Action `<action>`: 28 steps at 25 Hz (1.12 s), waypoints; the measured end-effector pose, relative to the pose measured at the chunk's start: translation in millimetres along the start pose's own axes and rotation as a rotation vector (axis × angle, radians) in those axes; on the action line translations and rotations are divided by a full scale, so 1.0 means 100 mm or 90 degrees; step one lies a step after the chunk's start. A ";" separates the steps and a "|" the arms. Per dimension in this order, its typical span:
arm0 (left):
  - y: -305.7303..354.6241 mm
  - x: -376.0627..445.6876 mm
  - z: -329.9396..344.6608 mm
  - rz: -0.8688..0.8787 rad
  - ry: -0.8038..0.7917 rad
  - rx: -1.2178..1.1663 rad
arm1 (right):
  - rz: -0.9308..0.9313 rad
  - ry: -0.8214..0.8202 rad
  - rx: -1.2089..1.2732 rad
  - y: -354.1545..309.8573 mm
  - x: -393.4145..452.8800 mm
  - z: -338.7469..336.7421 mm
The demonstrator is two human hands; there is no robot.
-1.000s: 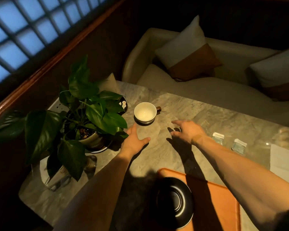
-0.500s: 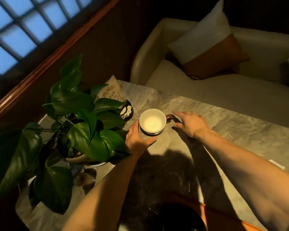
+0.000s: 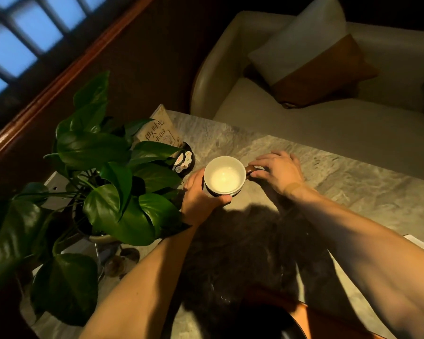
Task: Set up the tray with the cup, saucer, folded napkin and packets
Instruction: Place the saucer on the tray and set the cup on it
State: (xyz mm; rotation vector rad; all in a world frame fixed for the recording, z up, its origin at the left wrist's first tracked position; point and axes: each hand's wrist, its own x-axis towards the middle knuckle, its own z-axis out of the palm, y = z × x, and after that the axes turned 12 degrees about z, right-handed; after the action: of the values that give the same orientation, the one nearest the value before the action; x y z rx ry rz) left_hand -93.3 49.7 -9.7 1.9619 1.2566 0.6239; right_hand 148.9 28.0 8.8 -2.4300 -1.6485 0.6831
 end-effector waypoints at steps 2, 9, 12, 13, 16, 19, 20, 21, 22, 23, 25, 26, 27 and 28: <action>-0.01 -0.01 0.00 -0.048 0.012 -0.032 | 0.004 0.004 0.007 -0.02 -0.03 0.01; 0.10 -0.16 -0.04 -0.070 0.022 -0.066 | 0.051 0.009 0.057 -0.07 -0.33 0.05; 0.19 -0.36 -0.01 -0.032 0.062 -0.028 | 0.072 0.015 0.084 -0.04 -0.52 0.09; 0.21 -0.44 0.02 -0.004 0.081 -0.012 | 0.077 0.017 0.089 -0.02 -0.61 0.10; 0.25 -0.58 0.04 -0.020 0.047 -0.035 | 0.080 0.030 0.098 0.04 -0.86 0.06; 0.32 -0.75 0.02 -0.060 -0.015 -0.102 | 0.085 0.049 0.135 0.12 -1.15 -0.03; 0.36 -0.83 0.02 -0.058 -0.026 -0.113 | 0.089 0.049 0.147 0.15 -1.26 -0.05; 0.41 -0.90 0.02 -0.052 -0.036 -0.117 | 0.095 0.048 0.160 0.19 -1.36 -0.07; 0.46 -0.98 0.02 -0.042 -0.048 -0.116 | 0.104 0.048 0.172 0.22 -1.47 -0.09; 0.53 -1.07 0.00 -0.025 -0.060 -0.118 | 0.115 0.053 0.183 0.25 -1.61 -0.11; 0.62 -1.22 -0.02 0.004 -0.078 -0.128 | 0.131 0.066 0.198 0.30 -1.86 -0.15; 0.67 -1.28 -0.04 0.013 -0.087 -0.133 | 0.134 0.075 0.201 0.32 -1.99 -0.16; 0.70 -1.35 -0.05 0.018 -0.097 -0.134 | 0.136 0.086 0.203 0.33 -2.12 -0.16; 0.75 -1.42 -0.07 0.023 -0.111 -0.128 | 0.140 0.098 0.206 0.34 -2.26 -0.16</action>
State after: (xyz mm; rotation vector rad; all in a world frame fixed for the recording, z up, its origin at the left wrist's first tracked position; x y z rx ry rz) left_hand -114.4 -98.1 50.1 1.8324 1.0148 0.5612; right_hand 116.3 -188.3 77.7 -2.3755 -1.1259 0.7082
